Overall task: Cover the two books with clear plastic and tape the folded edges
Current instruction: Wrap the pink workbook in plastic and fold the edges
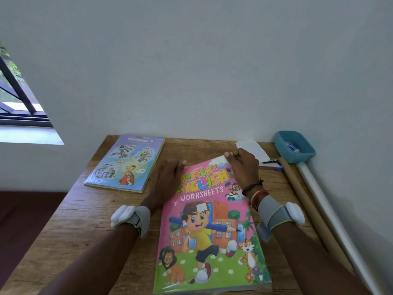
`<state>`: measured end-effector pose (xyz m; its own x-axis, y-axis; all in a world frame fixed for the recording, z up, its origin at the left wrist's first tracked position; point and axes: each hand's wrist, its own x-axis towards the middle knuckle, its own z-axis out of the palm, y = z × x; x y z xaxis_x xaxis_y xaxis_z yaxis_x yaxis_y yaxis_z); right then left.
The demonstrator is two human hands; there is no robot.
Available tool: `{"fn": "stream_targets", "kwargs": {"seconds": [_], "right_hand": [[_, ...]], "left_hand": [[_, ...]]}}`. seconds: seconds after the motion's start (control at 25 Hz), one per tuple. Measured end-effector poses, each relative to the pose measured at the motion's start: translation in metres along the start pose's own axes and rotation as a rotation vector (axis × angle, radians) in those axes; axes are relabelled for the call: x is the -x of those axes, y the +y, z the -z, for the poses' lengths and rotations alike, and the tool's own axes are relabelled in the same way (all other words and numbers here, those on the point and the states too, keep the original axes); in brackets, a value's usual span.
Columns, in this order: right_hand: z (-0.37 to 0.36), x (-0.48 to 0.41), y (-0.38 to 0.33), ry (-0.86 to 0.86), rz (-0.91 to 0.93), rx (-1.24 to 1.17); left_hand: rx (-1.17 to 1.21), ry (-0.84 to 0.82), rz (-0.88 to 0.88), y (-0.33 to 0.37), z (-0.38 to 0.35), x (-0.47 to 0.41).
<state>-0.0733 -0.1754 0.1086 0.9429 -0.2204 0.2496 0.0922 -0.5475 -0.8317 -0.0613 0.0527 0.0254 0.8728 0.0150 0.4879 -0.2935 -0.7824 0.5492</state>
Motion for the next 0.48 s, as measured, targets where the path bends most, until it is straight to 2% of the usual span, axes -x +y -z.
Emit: {"fn": "stream_targets", "kwargs": {"seconds": [0.2, 0.48], "right_hand": [[-0.001, 0.002, 0.003, 0.029, 0.026, -0.04], [-0.01, -0.001, 0.037, 0.055, -0.147, -0.111]], "left_hand": [[0.016, 0.001, 0.009, -0.001, 0.001, -0.001], [-0.206, -0.011, -0.083, 0.004, 0.005, 0.002]]}}
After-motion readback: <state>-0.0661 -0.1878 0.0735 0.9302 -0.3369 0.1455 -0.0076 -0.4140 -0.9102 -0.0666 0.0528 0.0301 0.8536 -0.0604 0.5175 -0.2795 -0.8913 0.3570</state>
